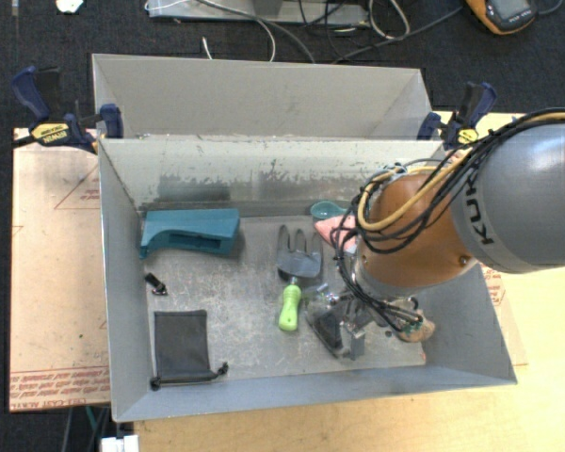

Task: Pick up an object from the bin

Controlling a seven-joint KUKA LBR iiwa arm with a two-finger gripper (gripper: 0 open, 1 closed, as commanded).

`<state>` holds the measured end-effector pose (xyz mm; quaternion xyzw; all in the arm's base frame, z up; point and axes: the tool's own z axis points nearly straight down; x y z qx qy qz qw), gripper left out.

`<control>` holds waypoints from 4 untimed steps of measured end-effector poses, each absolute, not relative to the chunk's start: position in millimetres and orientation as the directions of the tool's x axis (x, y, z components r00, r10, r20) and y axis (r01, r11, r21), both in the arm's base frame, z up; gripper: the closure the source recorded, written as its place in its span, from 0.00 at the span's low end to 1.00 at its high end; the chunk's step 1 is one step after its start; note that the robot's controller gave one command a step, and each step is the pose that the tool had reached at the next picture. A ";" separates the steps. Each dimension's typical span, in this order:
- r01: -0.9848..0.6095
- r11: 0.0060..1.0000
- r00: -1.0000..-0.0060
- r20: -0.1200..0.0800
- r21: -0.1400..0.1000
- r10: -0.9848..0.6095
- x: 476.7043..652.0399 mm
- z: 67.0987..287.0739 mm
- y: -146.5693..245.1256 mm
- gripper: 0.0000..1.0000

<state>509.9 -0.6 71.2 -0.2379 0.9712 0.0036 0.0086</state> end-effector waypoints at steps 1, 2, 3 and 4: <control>-0.487 0.874 -0.873 -0.019 0.004 -0.487 508.7 104.5 -4.9 1.00; -0.469 0.883 -0.883 -0.018 0.006 -0.468 507.8 118.4 -4.1 1.00; -0.439 0.898 -0.898 -0.020 0.006 -0.439 523.2 176.0 -14.8 1.00; -0.443 0.897 -0.896 -0.022 0.005 -0.443 518.4 191.1 -14.7 1.00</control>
Offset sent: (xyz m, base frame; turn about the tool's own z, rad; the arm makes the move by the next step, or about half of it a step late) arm -0.0030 -0.0042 0.0468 -0.0080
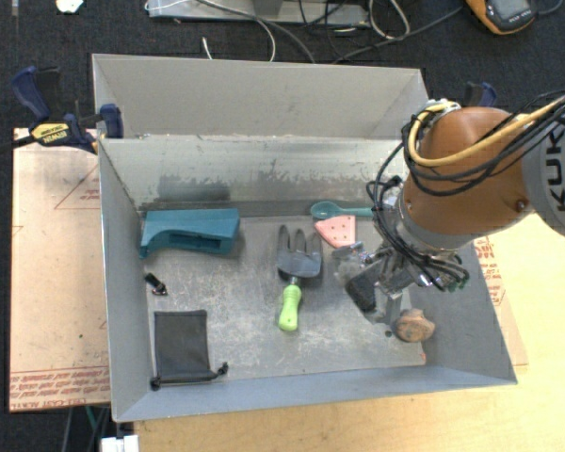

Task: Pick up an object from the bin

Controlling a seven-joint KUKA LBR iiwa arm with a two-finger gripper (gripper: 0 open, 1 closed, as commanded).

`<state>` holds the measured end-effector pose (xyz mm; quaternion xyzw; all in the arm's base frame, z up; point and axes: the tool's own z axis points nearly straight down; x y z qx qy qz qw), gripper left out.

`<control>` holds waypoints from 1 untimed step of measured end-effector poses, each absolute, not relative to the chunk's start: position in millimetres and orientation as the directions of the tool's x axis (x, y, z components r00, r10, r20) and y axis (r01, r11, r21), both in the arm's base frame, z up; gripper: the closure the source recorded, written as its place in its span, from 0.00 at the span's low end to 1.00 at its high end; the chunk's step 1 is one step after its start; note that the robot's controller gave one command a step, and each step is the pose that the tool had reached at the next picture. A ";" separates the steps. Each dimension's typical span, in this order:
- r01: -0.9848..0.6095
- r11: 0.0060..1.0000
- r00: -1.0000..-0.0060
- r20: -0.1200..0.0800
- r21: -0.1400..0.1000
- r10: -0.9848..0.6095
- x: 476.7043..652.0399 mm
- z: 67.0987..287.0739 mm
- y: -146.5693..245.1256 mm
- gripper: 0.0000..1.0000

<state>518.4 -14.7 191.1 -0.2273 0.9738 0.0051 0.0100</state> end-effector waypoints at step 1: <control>-0.441 0.898 -0.898 -0.019 0.007 -0.441 523.7 252.3 -14.8 1.00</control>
Offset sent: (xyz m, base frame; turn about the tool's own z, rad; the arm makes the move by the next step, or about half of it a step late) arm 0.0074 0.0094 0.1176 0.0724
